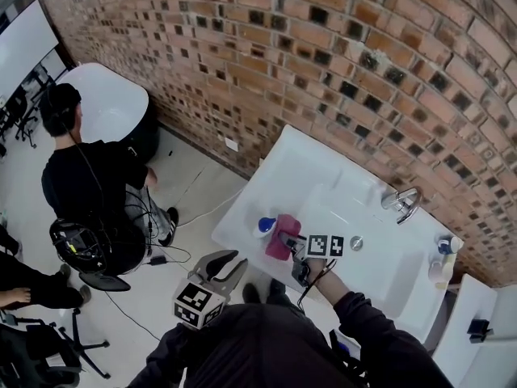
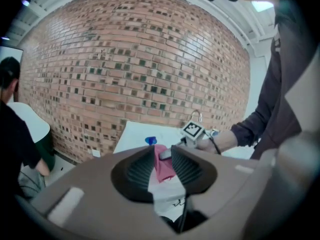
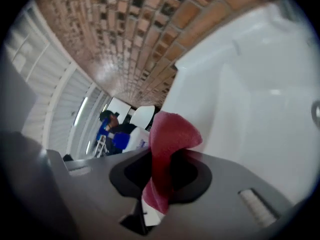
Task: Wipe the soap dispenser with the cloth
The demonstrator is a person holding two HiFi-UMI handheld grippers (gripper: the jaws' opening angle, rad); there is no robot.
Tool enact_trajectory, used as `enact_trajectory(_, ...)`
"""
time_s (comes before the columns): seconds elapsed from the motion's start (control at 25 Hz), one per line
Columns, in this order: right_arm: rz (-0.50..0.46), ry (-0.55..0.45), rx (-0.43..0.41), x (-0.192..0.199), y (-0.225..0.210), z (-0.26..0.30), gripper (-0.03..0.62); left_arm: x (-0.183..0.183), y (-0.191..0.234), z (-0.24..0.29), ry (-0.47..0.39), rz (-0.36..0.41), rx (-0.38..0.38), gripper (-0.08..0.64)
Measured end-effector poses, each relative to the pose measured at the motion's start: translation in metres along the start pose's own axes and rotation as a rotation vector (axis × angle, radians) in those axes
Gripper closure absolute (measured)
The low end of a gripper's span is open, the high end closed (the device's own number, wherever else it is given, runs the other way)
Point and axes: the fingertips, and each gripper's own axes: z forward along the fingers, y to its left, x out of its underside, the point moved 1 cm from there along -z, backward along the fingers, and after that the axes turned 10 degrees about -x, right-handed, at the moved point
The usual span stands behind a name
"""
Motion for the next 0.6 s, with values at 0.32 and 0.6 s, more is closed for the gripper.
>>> enact_trajectory(0.32, -0.818, 0.363, 0.031, -0.059, 0.057, -0.01, 0.518, 0.022, -0.003, 0.075, 0.059, 0.034, 0.058, 0.445)
enact_trajectory(0.6, -0.976, 0.564, 0.041, -0.036, 0.037, 0.021, 0.518, 0.033, -0.006, 0.11, 0.126, 0.046, 0.04, 0.43)
